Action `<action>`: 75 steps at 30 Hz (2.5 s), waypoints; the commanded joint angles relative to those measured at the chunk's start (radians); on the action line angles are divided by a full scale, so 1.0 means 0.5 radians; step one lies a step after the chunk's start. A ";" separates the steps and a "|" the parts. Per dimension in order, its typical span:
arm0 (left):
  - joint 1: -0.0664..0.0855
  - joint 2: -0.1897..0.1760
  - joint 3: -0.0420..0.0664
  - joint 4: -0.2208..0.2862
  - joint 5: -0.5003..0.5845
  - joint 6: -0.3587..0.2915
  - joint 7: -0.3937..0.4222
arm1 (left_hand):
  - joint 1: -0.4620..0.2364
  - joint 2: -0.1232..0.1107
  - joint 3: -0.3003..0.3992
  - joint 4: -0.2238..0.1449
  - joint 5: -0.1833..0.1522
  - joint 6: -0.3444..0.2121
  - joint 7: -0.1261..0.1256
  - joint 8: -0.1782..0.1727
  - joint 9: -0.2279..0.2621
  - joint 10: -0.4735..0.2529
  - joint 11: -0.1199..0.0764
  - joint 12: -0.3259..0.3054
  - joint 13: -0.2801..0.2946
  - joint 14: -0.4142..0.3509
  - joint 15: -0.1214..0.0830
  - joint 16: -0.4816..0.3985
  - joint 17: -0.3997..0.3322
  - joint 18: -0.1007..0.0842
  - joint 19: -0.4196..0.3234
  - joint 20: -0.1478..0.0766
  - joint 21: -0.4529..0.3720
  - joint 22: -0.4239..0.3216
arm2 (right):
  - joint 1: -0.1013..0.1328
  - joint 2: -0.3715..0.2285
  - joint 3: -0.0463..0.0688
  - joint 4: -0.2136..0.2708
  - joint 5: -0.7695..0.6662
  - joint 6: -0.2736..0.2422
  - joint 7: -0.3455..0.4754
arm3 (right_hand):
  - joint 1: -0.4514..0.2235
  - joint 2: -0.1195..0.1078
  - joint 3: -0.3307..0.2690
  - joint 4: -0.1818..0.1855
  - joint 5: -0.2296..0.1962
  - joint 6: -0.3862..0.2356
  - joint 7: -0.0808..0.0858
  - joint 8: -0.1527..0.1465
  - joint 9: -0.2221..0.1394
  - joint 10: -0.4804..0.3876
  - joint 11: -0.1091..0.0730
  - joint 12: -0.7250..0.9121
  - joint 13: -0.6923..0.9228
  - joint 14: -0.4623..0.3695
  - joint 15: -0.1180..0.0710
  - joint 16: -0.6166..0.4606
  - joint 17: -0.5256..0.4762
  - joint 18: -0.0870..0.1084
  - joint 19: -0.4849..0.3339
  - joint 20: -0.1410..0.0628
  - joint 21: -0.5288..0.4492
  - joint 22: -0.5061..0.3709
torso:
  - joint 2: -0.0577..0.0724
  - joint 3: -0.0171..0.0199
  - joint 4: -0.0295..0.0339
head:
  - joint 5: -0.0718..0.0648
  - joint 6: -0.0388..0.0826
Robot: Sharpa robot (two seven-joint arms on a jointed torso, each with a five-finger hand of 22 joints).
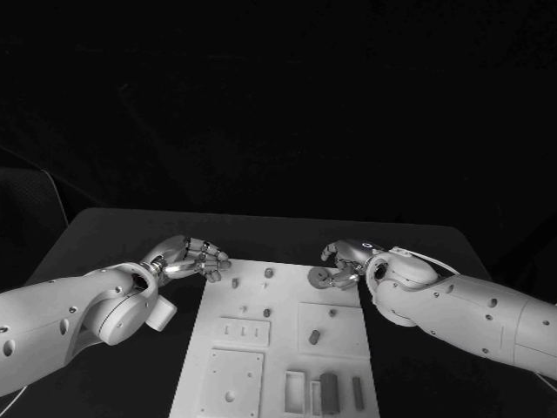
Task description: Assemble the parts on the task board
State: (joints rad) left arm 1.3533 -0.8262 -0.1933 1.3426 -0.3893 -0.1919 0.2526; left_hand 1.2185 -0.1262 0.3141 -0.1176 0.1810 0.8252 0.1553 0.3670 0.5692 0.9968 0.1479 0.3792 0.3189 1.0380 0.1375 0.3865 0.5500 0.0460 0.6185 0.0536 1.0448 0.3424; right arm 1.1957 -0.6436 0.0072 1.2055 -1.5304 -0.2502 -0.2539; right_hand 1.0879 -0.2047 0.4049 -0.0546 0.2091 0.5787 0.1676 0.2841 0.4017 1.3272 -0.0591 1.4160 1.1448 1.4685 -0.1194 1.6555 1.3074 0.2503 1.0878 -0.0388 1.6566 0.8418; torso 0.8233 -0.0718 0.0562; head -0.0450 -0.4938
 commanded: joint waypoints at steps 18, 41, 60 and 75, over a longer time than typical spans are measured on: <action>0.002 0.013 0.001 -0.025 0.005 -0.029 -0.025 | 0.007 0.015 -0.007 0.010 0.010 -0.005 0.007 -0.009 -0.002 -0.005 0.002 -0.014 -0.001 0.009 -0.005 -0.014 0.004 0.027 0.008 0.000 -0.010 -0.003 | -0.006 0.104 0.001 -0.236 0.081 0.094 0.056 | -0.076 0.030 0.024 0.061 -0.005 -0.061 0.000 0.047 -0.003 -0.029 0.002 -0.002 0.007 0.454 0.004 0.257 0.653 0.023 -0.014 -0.004 0.239 0.010 | 0.000 -0.0051 0.002 | 0.011 -0.011; 0.002 0.022 0.001 -0.035 0.005 -0.020 -0.031 | 0.001 0.013 -0.011 0.014 0.009 -0.003 0.008 -0.009 -0.002 -0.002 0.003 -0.015 -0.001 0.011 -0.005 -0.015 0.005 0.026 0.009 0.001 -0.010 -0.003 | -0.006 0.152 0.001 -0.271 0.173 0.139 0.095 | -0.095 0.069 0.030 0.058 -0.007 0.073 -0.018 0.124 0.030 -0.029 0.005 0.013 0.016 0.464 0.004 0.270 0.668 0.023 -0.018 -0.005 0.246 0.021 | 0.001 -0.0035 0.001 | 0.014 -0.018; 0.002 0.030 0.001 -0.048 0.005 -0.011 -0.030 | -0.001 0.012 -0.013 0.015 0.009 -0.002 0.008 -0.009 -0.002 -0.001 0.004 -0.016 0.000 0.011 -0.005 -0.016 0.006 0.026 0.010 0.001 -0.010 -0.003 | -0.007 0.192 0.001 -0.330 0.196 0.139 0.110 | -0.121 0.067 0.023 0.071 -0.008 0.083 -0.014 0.127 0.032 -0.030 0.006 0.015 0.017 0.465 0.005 0.272 0.670 0.023 -0.019 -0.004 0.247 0.023 | 0.003 -0.0031 0.000 | 0.019 -0.021; 0.001 0.034 0.001 -0.053 0.005 -0.011 -0.036 | -0.003 0.010 -0.015 0.015 0.009 -0.001 0.009 -0.010 -0.002 0.000 0.004 -0.017 0.000 0.011 -0.005 -0.016 0.006 0.026 0.010 0.001 -0.011 -0.003 | -0.007 0.209 0.001 -0.352 0.207 0.175 0.116 | -0.134 0.103 0.030 0.076 -0.005 0.130 -0.017 0.148 0.042 -0.032 0.006 0.018 0.019 0.467 0.005 0.276 0.674 0.023 -0.022 -0.005 0.247 0.027 | 0.004 -0.0019 -0.001 | 0.017 -0.021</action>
State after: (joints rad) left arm 1.3532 -0.8113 -0.1934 1.3135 -0.3897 -0.2006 0.2294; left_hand 1.2185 -0.1262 0.3091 -0.1125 0.1810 0.8252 0.1553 0.3670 0.5693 0.9968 0.1479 0.3754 0.3189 1.0380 0.1375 0.3826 0.5521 0.0460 0.6185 0.0535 1.0448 0.3419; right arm 1.1937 -0.5428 0.0080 1.0294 -1.4267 -0.1901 -0.2043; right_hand 1.0212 -0.1603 0.4155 -0.0191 0.2091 0.6362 0.1581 0.3541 0.4194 1.3169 -0.0552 1.4202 1.1532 1.4686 -0.1194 1.6555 1.3076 0.2481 1.0825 -0.0406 1.6569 0.8544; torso 0.8248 -0.0728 0.0563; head -0.0354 -0.5046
